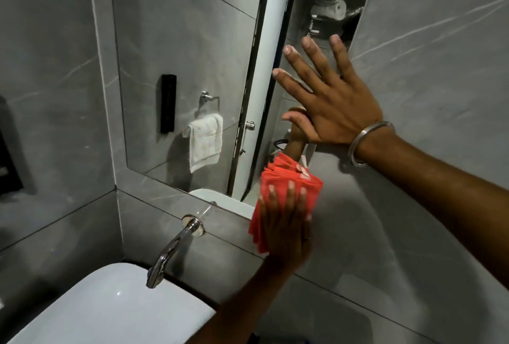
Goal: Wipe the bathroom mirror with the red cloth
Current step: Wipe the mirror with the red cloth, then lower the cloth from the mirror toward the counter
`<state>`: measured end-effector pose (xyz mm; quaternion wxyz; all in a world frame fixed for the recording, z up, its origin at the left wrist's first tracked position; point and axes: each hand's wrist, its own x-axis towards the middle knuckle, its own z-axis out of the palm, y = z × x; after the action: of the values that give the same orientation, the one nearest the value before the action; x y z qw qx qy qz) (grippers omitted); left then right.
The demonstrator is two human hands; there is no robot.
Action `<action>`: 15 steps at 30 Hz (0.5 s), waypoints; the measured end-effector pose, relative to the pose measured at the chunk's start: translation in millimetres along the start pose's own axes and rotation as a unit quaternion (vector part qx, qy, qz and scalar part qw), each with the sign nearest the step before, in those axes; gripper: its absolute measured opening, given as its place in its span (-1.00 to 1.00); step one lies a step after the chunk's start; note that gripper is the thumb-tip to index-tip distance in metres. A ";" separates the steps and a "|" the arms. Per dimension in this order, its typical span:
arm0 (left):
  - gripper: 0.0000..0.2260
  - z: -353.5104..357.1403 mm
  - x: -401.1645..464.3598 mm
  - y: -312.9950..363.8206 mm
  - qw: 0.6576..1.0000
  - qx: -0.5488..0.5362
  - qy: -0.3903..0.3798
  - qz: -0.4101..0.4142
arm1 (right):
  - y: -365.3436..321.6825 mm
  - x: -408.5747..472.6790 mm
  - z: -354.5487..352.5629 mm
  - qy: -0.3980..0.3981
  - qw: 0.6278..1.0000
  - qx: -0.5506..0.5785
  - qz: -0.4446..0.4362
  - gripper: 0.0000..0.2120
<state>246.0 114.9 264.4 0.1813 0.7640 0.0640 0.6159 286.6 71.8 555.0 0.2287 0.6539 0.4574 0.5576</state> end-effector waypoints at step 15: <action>-0.47 -125.6 -54.0 20.1 0.722 -0.312 -0.571 -0.235 | -98.5 -155.6 -55.1 -0.126 0.751 0.622 0.183 -0.55</action>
<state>109.8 103.8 244.1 0.5509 0.8315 -0.0696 -0.0138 207.3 -25.5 409.4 -0.2798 0.7872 0.5415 0.0937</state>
